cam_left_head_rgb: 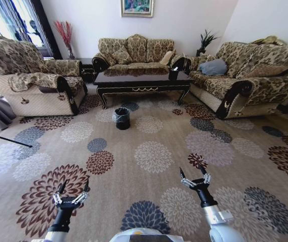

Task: Move to the front of the table and pick up the trash from the floor, then place it into the trash bin.

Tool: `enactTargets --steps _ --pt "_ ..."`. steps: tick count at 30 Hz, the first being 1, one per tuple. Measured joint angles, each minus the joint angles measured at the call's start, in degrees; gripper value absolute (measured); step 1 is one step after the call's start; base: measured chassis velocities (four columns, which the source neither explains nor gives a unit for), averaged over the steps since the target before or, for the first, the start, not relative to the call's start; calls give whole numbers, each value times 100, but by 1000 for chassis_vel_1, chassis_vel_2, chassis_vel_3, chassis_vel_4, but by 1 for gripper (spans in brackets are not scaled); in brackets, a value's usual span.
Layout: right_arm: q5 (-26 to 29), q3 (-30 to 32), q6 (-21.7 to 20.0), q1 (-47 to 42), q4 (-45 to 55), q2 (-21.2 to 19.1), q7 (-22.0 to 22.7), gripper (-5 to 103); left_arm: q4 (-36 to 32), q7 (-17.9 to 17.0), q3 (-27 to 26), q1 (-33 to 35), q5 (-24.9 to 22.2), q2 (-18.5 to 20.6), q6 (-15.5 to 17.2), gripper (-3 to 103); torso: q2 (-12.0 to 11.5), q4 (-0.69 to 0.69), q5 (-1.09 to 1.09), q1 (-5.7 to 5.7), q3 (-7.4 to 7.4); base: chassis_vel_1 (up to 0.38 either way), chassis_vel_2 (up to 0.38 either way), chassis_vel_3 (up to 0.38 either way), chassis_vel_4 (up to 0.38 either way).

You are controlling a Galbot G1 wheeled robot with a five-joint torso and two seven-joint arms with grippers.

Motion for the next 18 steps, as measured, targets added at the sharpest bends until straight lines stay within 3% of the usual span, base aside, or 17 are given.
enactTargets --steps 18 --pt "0 0 0 0 0 0 0 100 0 0 0 0 0 0 0 100 423 0 0 154 269 0 0 0 0"
